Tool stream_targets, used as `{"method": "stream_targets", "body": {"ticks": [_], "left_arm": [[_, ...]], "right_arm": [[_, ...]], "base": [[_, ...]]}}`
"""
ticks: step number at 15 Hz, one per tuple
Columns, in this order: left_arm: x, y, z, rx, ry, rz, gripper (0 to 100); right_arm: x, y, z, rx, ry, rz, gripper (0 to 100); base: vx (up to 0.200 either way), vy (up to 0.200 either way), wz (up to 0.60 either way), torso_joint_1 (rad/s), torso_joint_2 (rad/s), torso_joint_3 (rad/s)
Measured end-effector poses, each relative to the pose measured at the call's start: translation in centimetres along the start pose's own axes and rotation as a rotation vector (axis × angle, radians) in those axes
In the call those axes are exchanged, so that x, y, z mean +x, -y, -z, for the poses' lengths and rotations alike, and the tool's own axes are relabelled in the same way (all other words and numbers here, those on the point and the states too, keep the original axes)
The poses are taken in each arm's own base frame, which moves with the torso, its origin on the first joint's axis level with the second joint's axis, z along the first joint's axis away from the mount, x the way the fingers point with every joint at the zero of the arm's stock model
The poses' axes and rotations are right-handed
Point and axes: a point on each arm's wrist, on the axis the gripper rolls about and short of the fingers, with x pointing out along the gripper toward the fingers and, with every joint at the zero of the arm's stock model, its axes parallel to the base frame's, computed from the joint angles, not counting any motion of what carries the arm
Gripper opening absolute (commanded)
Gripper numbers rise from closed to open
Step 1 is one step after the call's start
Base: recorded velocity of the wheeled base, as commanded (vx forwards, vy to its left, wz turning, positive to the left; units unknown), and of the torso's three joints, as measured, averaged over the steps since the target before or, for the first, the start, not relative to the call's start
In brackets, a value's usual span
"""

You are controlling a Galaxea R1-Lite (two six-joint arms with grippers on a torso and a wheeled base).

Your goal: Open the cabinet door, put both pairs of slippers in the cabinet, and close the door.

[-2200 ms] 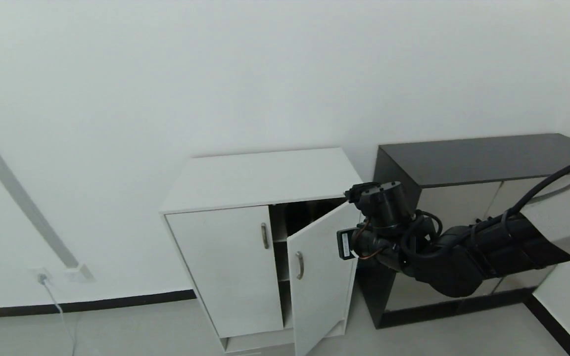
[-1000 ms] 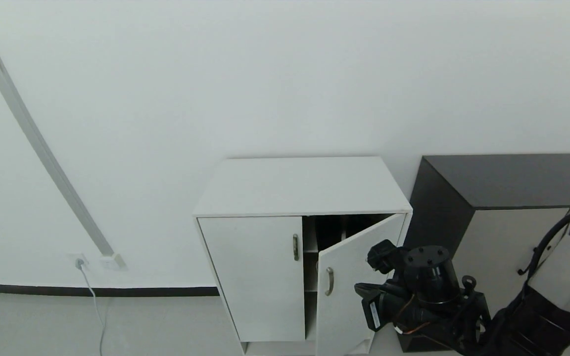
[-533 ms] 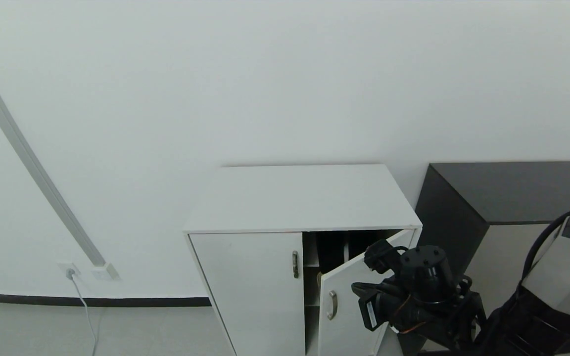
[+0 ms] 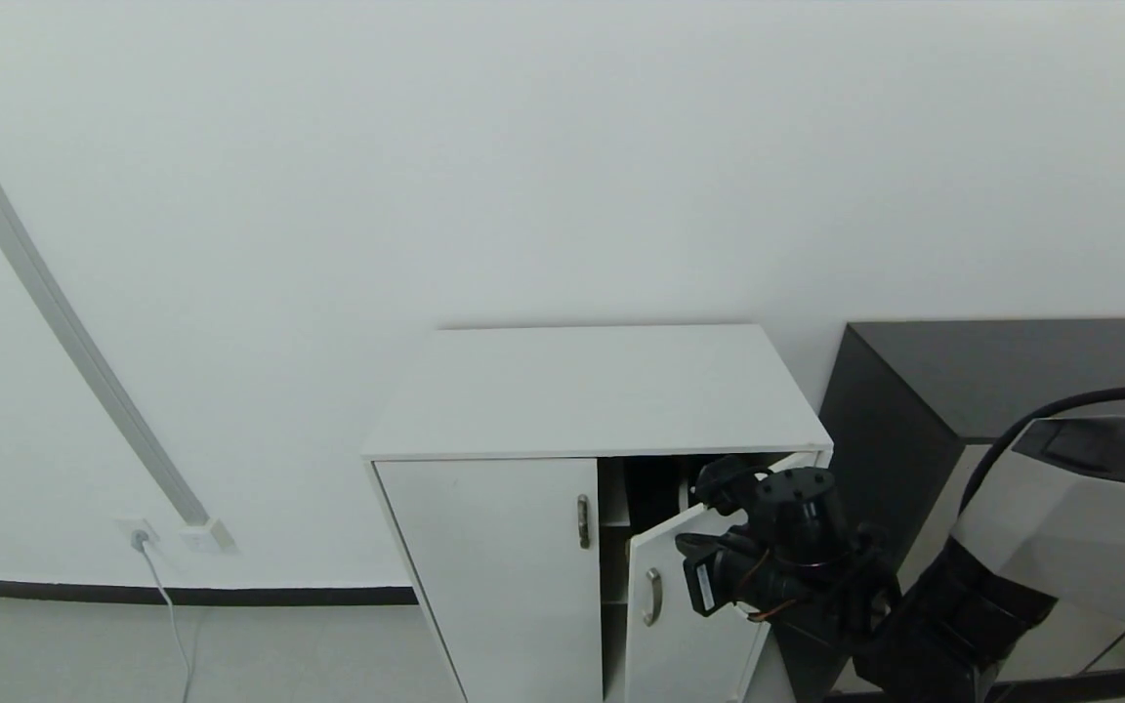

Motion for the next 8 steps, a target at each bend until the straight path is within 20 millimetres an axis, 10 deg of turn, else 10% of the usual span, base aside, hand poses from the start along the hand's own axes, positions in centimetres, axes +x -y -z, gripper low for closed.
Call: {"method": "stream_targets", "body": {"ticks": [8], "left_arm": [[0.0, 0.0, 0.0, 0.000, 0.000, -0.001, 0]], "right_arm": [[4.0, 2.6, 0.5, 0.030, 0.009, 0.061, 0]], "base": [[0.000, 0.000, 0.00, 0.000, 0.00, 0.000]]}}
